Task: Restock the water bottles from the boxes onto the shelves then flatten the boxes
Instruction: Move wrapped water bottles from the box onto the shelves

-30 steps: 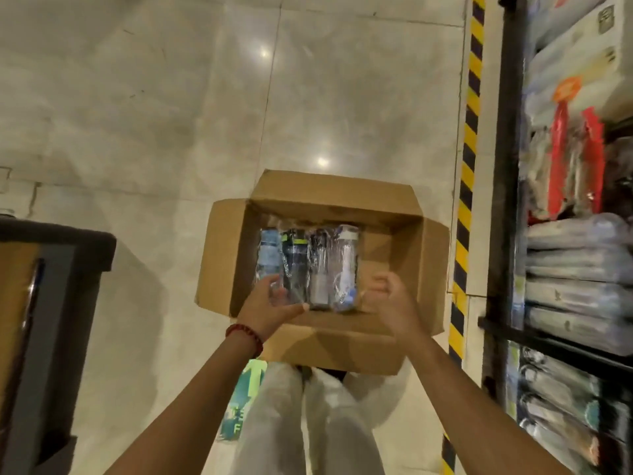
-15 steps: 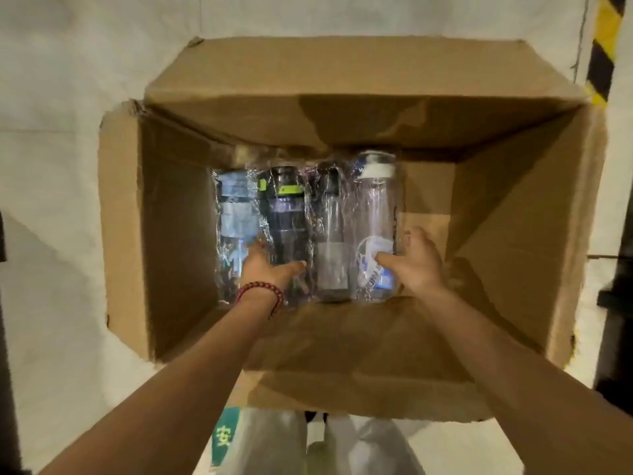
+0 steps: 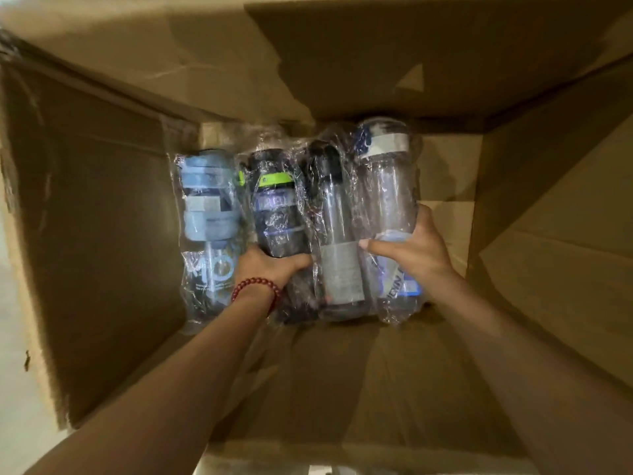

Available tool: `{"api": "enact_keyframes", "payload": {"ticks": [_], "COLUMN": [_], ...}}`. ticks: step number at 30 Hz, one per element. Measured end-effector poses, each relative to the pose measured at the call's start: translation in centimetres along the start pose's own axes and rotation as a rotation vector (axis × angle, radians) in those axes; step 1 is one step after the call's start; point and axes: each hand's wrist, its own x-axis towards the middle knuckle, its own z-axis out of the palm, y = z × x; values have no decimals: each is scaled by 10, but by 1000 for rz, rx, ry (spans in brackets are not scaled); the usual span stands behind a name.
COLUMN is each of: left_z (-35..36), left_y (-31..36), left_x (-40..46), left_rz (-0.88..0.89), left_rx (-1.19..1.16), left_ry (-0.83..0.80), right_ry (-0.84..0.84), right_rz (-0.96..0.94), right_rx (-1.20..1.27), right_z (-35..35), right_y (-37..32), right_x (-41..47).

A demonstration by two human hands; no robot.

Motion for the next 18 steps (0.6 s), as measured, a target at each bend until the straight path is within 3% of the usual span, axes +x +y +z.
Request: {"api": "enact_keyframes", "payload": {"ticks": [4,11,18], "left_z": [3,-22,-86], "left_y": [7,9,16], "left_x": [-6,-40,-137], "left_rz": [-11,14,151], "left_rx": [-42,-199,-262], "left_ry": [-6,47,58], "right_ry": [-15,102,88], "right_rz": [34,-17,13], "right_rx": [10,109,163], "right_z": [-11,-15,-42], "right_y": [-3,-17,-57], "right_x": [-2,-49,-138]}}
